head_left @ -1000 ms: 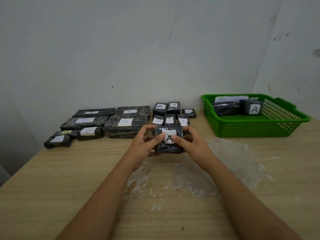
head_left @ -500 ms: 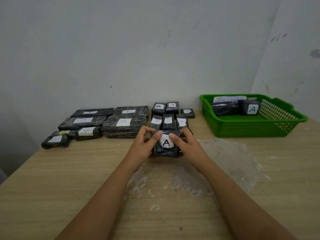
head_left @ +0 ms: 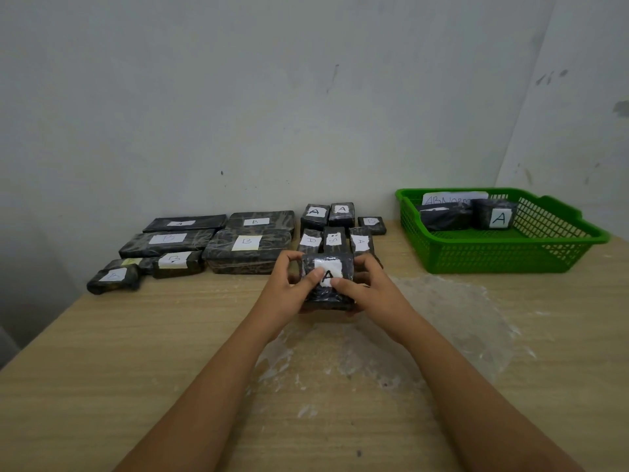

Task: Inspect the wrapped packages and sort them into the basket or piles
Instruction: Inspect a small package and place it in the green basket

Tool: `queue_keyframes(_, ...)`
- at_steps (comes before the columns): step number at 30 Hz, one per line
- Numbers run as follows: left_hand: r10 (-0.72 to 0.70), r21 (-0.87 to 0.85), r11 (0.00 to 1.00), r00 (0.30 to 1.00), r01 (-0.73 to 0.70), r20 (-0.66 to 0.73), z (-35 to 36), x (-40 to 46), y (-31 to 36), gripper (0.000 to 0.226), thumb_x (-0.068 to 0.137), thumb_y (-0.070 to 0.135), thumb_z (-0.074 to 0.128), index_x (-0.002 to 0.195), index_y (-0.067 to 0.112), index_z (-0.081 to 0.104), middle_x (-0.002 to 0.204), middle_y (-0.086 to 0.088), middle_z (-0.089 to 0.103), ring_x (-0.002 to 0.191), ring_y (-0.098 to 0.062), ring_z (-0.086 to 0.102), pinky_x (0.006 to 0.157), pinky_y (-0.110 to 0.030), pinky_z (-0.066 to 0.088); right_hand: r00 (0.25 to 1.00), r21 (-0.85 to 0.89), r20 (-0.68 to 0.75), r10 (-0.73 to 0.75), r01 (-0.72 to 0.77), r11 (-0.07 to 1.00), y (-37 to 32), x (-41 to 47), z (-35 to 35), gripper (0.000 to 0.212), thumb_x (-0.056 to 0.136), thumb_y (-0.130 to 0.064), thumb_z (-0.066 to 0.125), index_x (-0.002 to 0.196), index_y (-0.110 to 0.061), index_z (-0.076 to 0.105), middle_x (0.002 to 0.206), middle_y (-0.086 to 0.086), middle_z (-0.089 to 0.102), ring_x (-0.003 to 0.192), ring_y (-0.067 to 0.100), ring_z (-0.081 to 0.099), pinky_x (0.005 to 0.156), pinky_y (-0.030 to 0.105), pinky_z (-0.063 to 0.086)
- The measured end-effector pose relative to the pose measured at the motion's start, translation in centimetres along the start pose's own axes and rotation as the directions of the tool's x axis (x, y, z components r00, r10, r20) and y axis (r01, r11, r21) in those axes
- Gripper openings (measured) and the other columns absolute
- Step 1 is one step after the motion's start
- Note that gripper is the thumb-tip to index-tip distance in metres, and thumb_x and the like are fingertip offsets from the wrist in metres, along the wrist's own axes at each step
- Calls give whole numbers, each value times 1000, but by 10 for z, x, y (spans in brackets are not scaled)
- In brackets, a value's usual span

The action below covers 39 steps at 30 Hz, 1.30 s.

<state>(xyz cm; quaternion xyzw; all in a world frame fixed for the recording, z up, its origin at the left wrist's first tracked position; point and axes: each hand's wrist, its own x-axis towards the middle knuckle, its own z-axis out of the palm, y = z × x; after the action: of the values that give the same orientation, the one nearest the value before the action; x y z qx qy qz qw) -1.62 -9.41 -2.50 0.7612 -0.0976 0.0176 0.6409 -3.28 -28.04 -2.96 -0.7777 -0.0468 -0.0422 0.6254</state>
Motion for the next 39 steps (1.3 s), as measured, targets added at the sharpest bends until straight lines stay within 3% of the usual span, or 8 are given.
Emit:
queue_keyframes(5,-63,24,998,997,62,50,1,0,1,63,69,76,74,121,49,51,114,-10,69,103,-28,70,91,-55,59,998,55,-55,14,-11,998,-1,-2,-1,29,89,-26,79,110,-21,58,99,1,72,87,18,74,77,45,64)
queue_keyframes(9,-76,-26,997,993,78,95,-1,1,1,44,88,48,77,124,42,53,122,2,69,107,-19,71,90,-49,60,997,42,-72,26,-23,999,0,-2,-3,38,82,-38,82,108,-23,57,102,7,73,92,27,73,77,53,62)
queue_keyframes(13,-31,-41,999,998,34,61,-1,1,-1,39,93,36,75,125,39,53,127,-1,66,111,-19,69,90,-46,60,996,3,-87,10,-10,1000,0,0,-2,36,83,-39,82,106,-27,57,100,3,72,88,22,74,74,49,63)
queue_keyframes(21,12,24,1000,1000,-13,13,-2,0,0,47,94,39,72,135,30,49,124,-1,63,113,-19,66,95,-50,59,999,-38,-42,7,-9,999,-2,-3,2,53,78,-60,77,116,-31,55,106,-6,72,89,13,74,78,49,63)
queue_keyframes(26,-28,-16,999,997,29,65,-1,1,0,48,95,36,71,136,30,48,125,-3,66,110,-20,70,94,-52,59,994,-76,-110,-20,11,997,-5,-4,4,34,91,-43,73,112,-26,53,99,-6,69,90,15,72,76,43,63)
queue_keyframes(28,-26,-15,1000,997,27,73,-1,1,1,46,95,37,71,135,33,49,125,-2,66,108,-18,70,92,-48,60,991,-46,-134,-19,13,999,-5,-3,4,30,92,-37,75,110,-25,55,97,-2,69,90,18,72,77,47,63)
queue_keyframes(34,-32,-37,999,996,36,89,-2,0,6,48,96,40,69,138,36,47,128,3,64,109,-16,69,87,-41,62,989,2,-148,-21,22,1000,-7,-4,5,24,92,-33,75,104,-24,57,96,4,70,89,23,72,76,52,62)
queue_keyframes(39,26,-19,999,999,-26,19,-1,-2,7,44,96,37,69,135,31,49,125,1,64,106,-12,69,92,-38,60,989,28,-145,5,-1,1000,-6,-5,7,31,88,-40,77,106,-24,58,98,6,71,87,23,73,72,53,62)
